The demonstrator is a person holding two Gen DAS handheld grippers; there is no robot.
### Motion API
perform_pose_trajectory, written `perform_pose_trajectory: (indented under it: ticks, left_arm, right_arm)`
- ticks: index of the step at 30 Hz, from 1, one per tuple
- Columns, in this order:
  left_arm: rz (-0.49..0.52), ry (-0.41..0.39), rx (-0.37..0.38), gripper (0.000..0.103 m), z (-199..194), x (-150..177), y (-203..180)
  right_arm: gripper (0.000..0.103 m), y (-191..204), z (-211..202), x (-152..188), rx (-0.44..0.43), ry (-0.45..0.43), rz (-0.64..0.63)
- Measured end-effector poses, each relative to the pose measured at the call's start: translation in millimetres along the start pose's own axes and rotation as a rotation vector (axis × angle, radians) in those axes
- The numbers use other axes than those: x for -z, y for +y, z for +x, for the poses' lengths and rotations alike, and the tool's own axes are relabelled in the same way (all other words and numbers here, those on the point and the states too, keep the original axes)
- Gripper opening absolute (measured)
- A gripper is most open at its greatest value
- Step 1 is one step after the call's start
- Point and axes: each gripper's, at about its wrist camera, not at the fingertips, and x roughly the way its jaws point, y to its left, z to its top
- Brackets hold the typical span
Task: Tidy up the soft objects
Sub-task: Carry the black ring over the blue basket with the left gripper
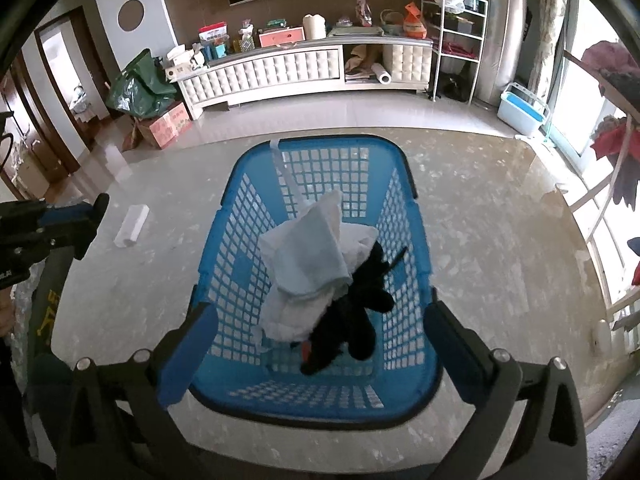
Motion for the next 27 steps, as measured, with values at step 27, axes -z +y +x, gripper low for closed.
perform_pose_trajectory:
  ticks: [27]
  left_arm:
    - [0.144,0.188,0.054,0.017,142,-53,-75]
  right_arm:
    - [0.103,-67,8,23,0.021,-0.027,0.130]
